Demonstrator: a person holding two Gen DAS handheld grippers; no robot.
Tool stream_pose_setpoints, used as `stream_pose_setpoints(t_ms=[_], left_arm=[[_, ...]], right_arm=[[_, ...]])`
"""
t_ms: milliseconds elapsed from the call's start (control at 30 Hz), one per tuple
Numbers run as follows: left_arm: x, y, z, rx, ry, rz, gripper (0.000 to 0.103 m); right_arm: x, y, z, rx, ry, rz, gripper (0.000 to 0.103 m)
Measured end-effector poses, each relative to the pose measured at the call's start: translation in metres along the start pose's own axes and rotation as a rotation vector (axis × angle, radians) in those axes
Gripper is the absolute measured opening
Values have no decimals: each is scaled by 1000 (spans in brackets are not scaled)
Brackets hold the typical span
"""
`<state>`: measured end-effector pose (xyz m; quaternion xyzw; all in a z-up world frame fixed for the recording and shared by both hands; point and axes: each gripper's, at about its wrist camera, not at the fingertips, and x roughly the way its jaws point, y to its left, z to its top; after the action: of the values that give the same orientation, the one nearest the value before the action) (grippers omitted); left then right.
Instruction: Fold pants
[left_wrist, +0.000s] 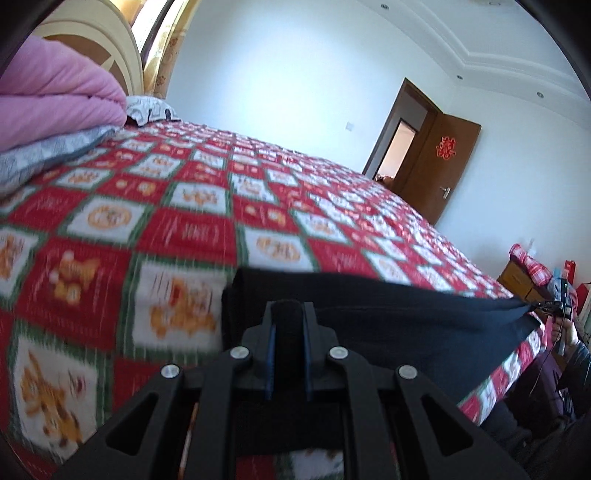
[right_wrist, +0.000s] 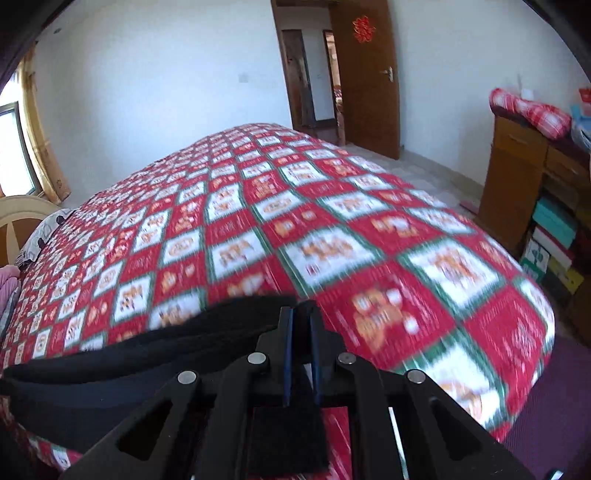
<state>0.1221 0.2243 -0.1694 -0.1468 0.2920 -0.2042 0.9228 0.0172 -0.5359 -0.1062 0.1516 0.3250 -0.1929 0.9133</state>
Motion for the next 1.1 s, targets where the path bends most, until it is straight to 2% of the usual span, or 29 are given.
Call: stream_pose_setpoints(t_ms=[233, 333, 433, 500, 567, 600, 800, 867, 933, 1067, 1100], left_arm=[[-14, -1, -11, 7, -23, -23, 13], [-14, -5, -15, 74, -6, 25, 18], [-16, -1, -24, 93, 21, 47, 30], [-24, 6, -28, 91, 20, 75, 56], [-35, 14, -31, 93, 7, 116, 68], [-39, 18, -33, 94, 4, 138, 73], [-59, 48, -38, 23, 9, 244, 73], [-65, 49, -40, -3, 3, 229, 73], [-69, 40, -41, 4, 0, 203, 73], [-65, 11, -42, 31, 17, 108, 73], [-63, 5, -42, 41, 22, 98, 73]], right_arm=[[-9, -15, -20, 38, 11, -8, 8], [-12, -16, -22, 26, 21, -9, 8], [-9, -22, -29, 19, 37, -5, 9], [-12, -30, -32, 60, 41, 19, 9], [-19, -33, -34, 77, 35, 24, 14], [-23, -33, -35, 77, 31, 11, 20], [-54, -30, -35, 63, -48, -163, 22], [-68, -18, -34, 50, -78, -163, 22], [-78, 9, -33, -8, -95, -113, 22], [-83, 96, -44, -239, -80, 33, 24], [-82, 125, -53, -316, -67, 84, 30]])
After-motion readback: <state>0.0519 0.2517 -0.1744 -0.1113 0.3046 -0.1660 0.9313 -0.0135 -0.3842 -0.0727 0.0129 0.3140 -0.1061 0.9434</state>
